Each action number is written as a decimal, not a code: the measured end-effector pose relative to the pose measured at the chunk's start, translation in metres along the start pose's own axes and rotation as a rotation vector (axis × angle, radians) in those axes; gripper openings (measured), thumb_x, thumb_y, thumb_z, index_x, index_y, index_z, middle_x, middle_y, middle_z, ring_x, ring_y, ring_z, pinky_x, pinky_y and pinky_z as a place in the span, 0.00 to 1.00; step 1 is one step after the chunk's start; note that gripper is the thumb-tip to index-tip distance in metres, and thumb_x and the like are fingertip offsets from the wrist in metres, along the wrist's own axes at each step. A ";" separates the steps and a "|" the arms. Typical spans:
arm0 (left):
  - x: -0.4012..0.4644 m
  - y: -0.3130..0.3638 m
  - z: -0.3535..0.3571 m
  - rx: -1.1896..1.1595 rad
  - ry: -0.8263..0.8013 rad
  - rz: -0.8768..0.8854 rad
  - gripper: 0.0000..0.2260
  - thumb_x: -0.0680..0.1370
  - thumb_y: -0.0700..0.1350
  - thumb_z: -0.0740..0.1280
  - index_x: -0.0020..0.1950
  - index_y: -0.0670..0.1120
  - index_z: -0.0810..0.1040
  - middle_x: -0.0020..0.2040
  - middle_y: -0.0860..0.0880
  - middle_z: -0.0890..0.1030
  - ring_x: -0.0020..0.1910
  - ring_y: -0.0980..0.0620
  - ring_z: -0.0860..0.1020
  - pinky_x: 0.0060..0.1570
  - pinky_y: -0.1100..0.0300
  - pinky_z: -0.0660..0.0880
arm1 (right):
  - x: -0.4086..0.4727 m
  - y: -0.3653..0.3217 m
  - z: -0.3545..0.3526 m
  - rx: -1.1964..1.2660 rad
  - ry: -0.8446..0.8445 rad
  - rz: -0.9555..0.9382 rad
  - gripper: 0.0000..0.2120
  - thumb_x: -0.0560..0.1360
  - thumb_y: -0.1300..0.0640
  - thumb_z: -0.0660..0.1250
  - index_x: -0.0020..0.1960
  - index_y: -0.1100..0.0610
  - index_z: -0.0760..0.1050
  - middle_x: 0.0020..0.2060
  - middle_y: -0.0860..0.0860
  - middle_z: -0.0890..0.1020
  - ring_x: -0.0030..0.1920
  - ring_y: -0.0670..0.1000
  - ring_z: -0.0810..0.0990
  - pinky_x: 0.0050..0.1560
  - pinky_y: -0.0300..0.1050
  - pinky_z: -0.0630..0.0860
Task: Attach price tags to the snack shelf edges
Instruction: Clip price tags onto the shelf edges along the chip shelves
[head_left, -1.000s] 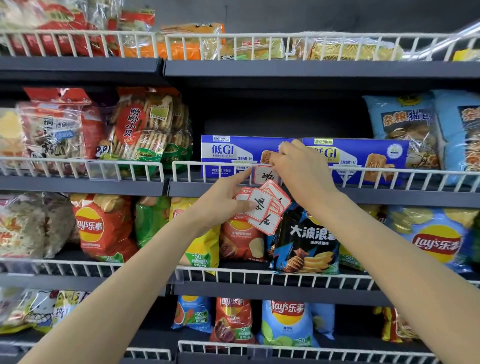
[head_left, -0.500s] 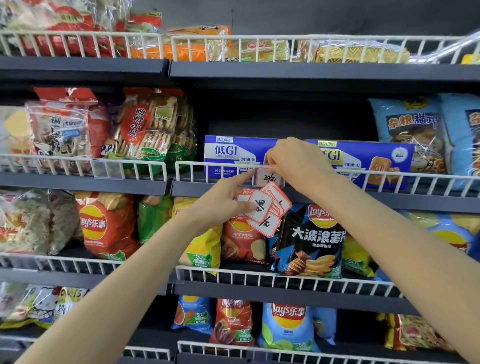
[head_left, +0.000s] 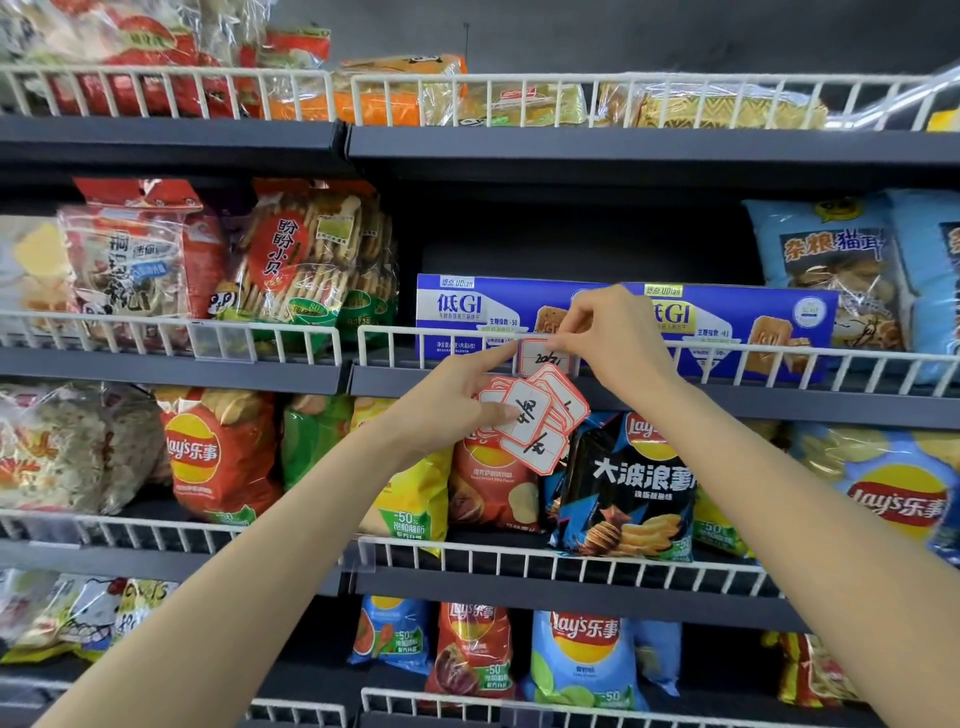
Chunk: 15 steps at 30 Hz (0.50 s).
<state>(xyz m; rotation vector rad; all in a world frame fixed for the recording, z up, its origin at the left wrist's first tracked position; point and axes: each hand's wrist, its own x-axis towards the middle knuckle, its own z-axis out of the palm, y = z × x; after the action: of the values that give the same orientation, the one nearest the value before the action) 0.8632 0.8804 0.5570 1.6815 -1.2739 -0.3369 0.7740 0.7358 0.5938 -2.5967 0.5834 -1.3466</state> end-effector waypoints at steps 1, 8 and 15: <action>0.000 0.000 0.000 0.002 -0.003 -0.001 0.31 0.77 0.38 0.65 0.75 0.54 0.57 0.58 0.50 0.78 0.56 0.49 0.79 0.58 0.46 0.76 | -0.001 0.001 0.001 0.028 0.033 -0.007 0.08 0.70 0.55 0.73 0.43 0.59 0.76 0.42 0.52 0.81 0.47 0.49 0.79 0.44 0.41 0.74; -0.002 0.002 -0.002 0.033 -0.003 0.001 0.30 0.77 0.38 0.65 0.75 0.53 0.58 0.60 0.46 0.78 0.56 0.48 0.79 0.58 0.46 0.76 | -0.002 0.001 -0.005 -0.063 -0.013 -0.179 0.09 0.72 0.56 0.70 0.52 0.57 0.79 0.47 0.52 0.79 0.43 0.47 0.76 0.45 0.39 0.73; -0.002 0.001 0.000 0.031 -0.004 -0.002 0.31 0.77 0.38 0.65 0.75 0.54 0.57 0.60 0.47 0.78 0.56 0.48 0.79 0.57 0.46 0.77 | -0.017 0.011 0.005 -0.317 0.162 -0.401 0.08 0.76 0.58 0.66 0.51 0.60 0.80 0.45 0.54 0.79 0.48 0.50 0.74 0.41 0.39 0.65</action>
<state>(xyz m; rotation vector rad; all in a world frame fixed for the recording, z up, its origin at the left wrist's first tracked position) 0.8617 0.8819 0.5569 1.7096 -1.2865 -0.3234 0.7659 0.7330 0.5748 -2.9984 0.3271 -1.7195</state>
